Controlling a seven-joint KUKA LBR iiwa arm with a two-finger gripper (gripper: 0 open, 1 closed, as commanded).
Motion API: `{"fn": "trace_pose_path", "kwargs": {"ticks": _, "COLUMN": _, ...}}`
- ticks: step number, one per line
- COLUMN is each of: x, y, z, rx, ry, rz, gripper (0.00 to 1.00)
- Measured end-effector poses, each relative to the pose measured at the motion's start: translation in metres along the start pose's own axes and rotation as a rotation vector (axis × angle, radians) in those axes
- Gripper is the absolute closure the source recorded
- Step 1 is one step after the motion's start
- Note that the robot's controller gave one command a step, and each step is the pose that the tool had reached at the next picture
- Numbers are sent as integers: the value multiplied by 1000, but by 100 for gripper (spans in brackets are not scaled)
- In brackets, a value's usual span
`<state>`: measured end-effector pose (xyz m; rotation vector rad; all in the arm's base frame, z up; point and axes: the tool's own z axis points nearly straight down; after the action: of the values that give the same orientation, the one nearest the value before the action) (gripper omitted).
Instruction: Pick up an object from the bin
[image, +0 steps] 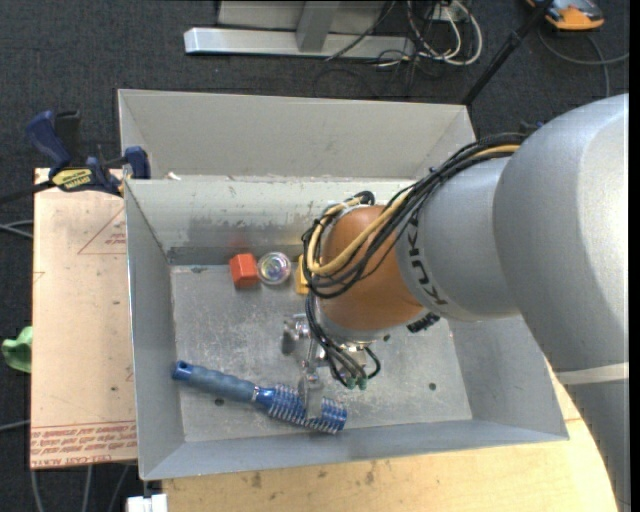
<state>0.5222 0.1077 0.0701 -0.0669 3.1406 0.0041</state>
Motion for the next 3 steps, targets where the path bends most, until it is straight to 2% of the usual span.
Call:
{"fn": "trace_pose_path", "kwargs": {"ticks": 1, "x": 32, "y": 34, "z": -1, "rx": 1, "ry": -9, "rz": -283, "gripper": 0}}
{"fn": "trace_pose_path", "kwargs": {"ticks": 2, "x": 34, "y": 33, "z": 0, "rx": 1, "ry": 0, "rz": -281, "gripper": 100}}
{"fn": "trace_pose_path", "kwargs": {"ticks": 3, "x": 21, "y": 26, "z": -125, "rx": 2, "ry": -9, "rz": -334, "gripper": 100}}
